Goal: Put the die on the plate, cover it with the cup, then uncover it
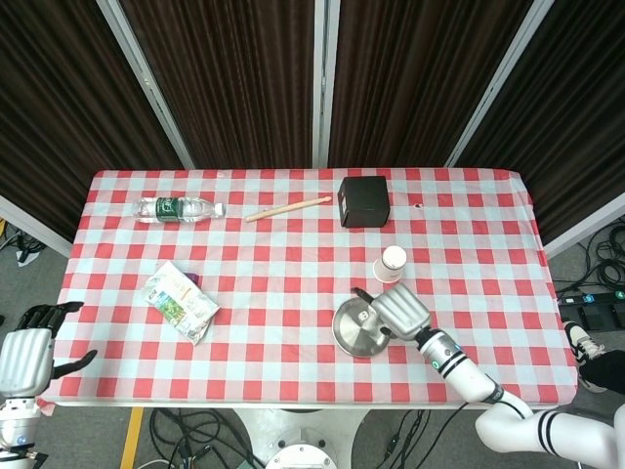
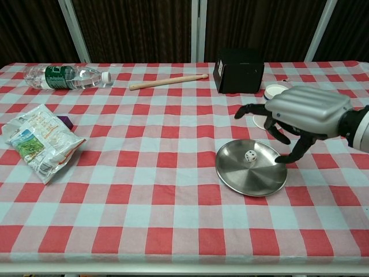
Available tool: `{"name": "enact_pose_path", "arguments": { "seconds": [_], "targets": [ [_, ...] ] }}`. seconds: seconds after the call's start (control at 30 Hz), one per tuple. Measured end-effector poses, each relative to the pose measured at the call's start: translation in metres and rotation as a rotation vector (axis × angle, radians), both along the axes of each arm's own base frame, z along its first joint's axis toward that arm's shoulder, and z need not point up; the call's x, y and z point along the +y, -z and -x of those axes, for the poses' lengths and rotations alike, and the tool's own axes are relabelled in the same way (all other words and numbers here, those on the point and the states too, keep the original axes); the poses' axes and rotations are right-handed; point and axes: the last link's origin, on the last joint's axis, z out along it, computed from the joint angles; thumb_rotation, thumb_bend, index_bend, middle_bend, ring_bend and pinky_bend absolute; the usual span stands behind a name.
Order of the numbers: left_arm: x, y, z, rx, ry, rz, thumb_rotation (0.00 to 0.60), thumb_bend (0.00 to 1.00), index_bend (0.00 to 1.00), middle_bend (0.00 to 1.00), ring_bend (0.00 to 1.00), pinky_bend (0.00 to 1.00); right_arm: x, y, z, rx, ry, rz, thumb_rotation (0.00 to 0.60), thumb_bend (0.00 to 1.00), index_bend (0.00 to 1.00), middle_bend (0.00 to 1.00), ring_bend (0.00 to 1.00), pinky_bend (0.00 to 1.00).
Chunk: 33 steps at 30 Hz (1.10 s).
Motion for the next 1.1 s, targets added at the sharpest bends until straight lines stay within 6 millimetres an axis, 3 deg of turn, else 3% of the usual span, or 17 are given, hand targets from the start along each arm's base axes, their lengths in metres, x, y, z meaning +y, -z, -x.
{"name": "enact_pose_path", "arguments": {
  "seconds": [0.17,0.33,0.6,1.1],
  "targets": [
    [0.000,0.000,-0.001,0.001,0.005,-0.001,0.600,0.00,0.27,0.31,0.26,0.21,-0.015,-0.035,0.002,-0.139,0.067,0.094,0.600,0.09,0.11,0.29,0.18,0.36],
    [0.000,0.000,-0.001,0.002,0.005,-0.001,0.600,0.00,0.27,0.31,0.26,0.21,-0.038,-0.057,0.016,-0.183,0.174,0.151,0.600,0.09,0.11,0.20,0.05,0.22],
    [-0.001,-0.001,-0.002,0.006,0.001,0.004,0.600,0.00,0.27,0.31,0.26,0.21,-0.071,-0.054,0.042,-0.170,0.367,0.121,0.600,0.10,0.12,0.16,0.03,0.19],
    [0.000,-0.001,-0.003,0.011,-0.002,0.006,0.600,0.00,0.27,0.31,0.26,0.21,-0.098,-0.024,0.046,-0.324,0.565,0.004,0.600,0.22,0.28,0.20,0.04,0.19]
  ]
}}
